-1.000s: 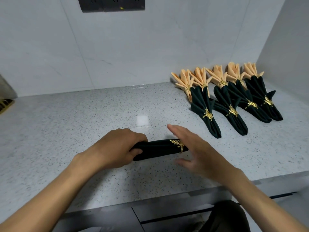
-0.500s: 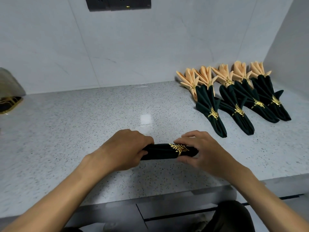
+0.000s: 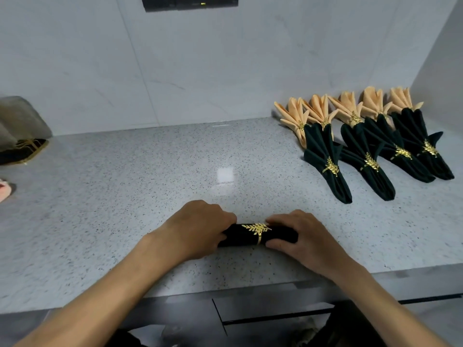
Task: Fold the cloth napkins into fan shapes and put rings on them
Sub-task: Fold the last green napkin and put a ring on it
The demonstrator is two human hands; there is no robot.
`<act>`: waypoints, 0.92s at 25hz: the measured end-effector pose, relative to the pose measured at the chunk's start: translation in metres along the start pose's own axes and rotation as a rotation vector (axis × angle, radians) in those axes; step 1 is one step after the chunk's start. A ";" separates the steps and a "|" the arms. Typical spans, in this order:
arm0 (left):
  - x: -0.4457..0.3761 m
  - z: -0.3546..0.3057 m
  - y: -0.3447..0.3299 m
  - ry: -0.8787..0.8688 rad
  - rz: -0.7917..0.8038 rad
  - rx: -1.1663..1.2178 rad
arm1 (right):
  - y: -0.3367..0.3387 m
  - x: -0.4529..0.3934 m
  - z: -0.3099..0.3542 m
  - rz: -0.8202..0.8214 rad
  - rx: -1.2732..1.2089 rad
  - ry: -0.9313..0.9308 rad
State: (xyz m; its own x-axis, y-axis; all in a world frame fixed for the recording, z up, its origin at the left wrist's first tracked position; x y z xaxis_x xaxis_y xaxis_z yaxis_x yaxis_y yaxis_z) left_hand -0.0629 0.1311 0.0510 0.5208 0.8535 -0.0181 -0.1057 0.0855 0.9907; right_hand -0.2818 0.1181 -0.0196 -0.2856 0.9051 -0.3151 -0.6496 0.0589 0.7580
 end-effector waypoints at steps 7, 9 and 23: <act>-0.031 -0.036 -0.012 -0.060 -0.089 0.005 | -0.003 -0.002 0.000 -0.063 -0.089 0.042; -0.042 -0.044 -0.018 -0.065 -0.083 0.006 | -0.002 0.000 -0.001 -0.066 -0.085 0.059; -0.035 -0.027 -0.021 -0.167 -0.220 -0.041 | -0.005 0.015 0.010 -0.174 -0.014 0.082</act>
State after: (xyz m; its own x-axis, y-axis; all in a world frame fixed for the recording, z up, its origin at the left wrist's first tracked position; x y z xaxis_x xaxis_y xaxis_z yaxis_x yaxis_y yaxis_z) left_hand -0.1017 0.1137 0.0267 0.6673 0.7155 -0.2067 -0.0068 0.2833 0.9590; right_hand -0.2759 0.1356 -0.0218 -0.2242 0.8445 -0.4863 -0.7040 0.2047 0.6801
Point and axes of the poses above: each hand's wrist, its own x-axis away from the middle knuckle, its own y-axis out of the back of the hand, z = x × y, the point moved 3 cm from there along -x, towards the middle knuckle, and after that the axes turned 12 degrees about -z, right-handed, at the moved point
